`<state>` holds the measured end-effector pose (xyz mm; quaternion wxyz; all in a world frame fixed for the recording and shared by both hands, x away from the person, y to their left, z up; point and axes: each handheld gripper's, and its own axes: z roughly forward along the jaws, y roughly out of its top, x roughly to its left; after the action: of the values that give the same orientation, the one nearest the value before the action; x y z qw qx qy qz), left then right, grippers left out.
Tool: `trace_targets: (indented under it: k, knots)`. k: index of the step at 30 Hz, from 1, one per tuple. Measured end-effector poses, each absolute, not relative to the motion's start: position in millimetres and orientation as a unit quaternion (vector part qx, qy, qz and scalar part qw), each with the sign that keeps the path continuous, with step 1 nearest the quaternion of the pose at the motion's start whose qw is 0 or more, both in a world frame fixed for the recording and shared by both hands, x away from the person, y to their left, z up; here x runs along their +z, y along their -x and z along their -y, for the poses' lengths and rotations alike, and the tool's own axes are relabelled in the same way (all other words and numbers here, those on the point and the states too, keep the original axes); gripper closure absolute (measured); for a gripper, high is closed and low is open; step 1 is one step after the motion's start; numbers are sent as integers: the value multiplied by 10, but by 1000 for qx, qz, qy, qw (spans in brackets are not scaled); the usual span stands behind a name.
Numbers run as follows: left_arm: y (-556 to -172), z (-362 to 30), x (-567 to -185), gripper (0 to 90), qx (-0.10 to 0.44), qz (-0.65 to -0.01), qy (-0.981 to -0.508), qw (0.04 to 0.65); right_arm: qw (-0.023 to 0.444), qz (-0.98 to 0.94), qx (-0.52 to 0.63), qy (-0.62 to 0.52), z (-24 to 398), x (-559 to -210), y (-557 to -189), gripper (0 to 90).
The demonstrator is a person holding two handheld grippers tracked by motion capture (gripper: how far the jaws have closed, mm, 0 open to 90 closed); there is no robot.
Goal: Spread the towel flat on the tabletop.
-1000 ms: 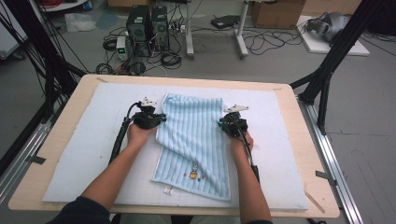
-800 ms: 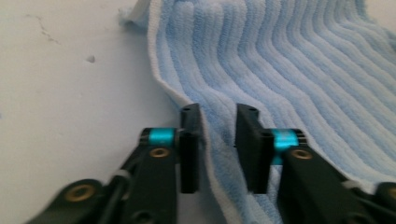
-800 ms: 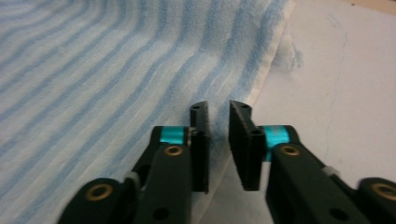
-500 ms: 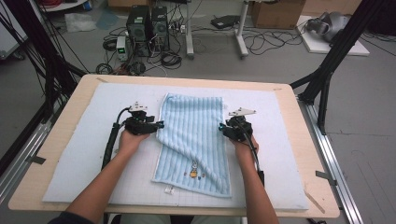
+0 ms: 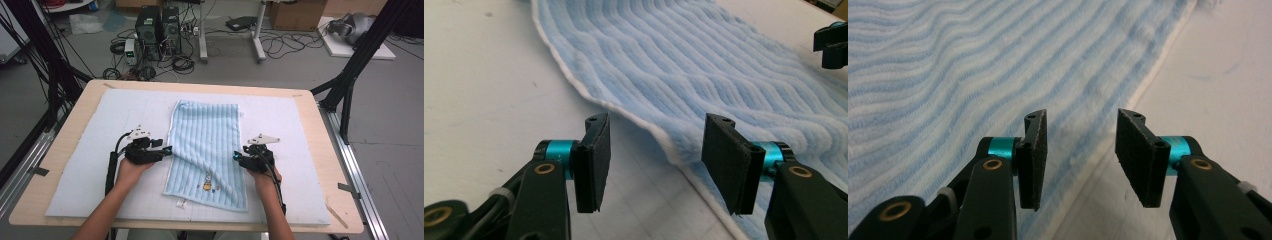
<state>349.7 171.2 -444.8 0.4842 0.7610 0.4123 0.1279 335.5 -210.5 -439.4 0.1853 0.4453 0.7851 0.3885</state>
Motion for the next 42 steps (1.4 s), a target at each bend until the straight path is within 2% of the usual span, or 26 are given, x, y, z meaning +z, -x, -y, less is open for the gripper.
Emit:
trace_targets:
  k: [5,9,10,12,13,15,16,20,22,23,24,25,28,35,36,42]
  knots:
    - [-3447,-1572,-4505,447,118,-405,-777,467,179,-782,386,-456,2091,-4443,-3327,541]
    - [-3477,-1480,-4504,482,131,-402,-791,442,181,-793,365,-453,2030,-4478,-3358,598]
    - [-3483,-1445,-4510,521,136,-400,-797,431,182,-789,369,-456,2022,-4478,-3373,662]
    - [-3480,-1394,-4500,674,162,-385,-809,414,182,-786,368,-462,2020,-4478,-3406,763]
    - [-3492,-1366,-4503,802,164,-376,-814,412,182,-787,370,-459,2021,-4480,-3421,808]
    - [-3521,-1338,-4501,865,174,-379,-812,409,184,-787,369,-460,1996,-4478,-3456,846]
    - [-3521,-1338,-4501,872,174,-379,-812,409,199,-788,361,-458,1971,-4476,-3476,851]
    - [-3591,-1341,-4506,863,185,-406,-797,409,227,-777,355,-467,1960,-4494,-3564,845]
    - [-3589,-1355,-4504,723,186,-413,-791,411,225,-771,360,-474,1973,-4503,-3574,822]
    - [-3572,-1385,-4501,649,174,-413,-795,409,223,-767,366,-478,1987,-4499,-3562,765]
    - [-3572,-1385,-4501,606,174,-413,-795,409,223,-767,366,-478,1987,-4499,-3562,765]
    - [-3556,-1407,-4503,606,168,-411,-795,413,220,-768,367,-477,1993,-4494,-3541,739]
    - [-3481,-1478,-4497,525,156,-409,-795,419,209,-773,379,-464,2036,-4481,-3427,614]
    - [-3213,-1714,-4490,534,129,-405,-784,453,197,-782,396,-440,2127,-4418,-3187,564]
    - [-3141,-1753,-4492,566,118,-395,-786,461,197,-784,399,-433,2162,-4403,-3103,557]
    - [-3005,-1672,-4476,586,97,-353,-803,470,182,-800,405,-405,2183,-4382,-2886,551]
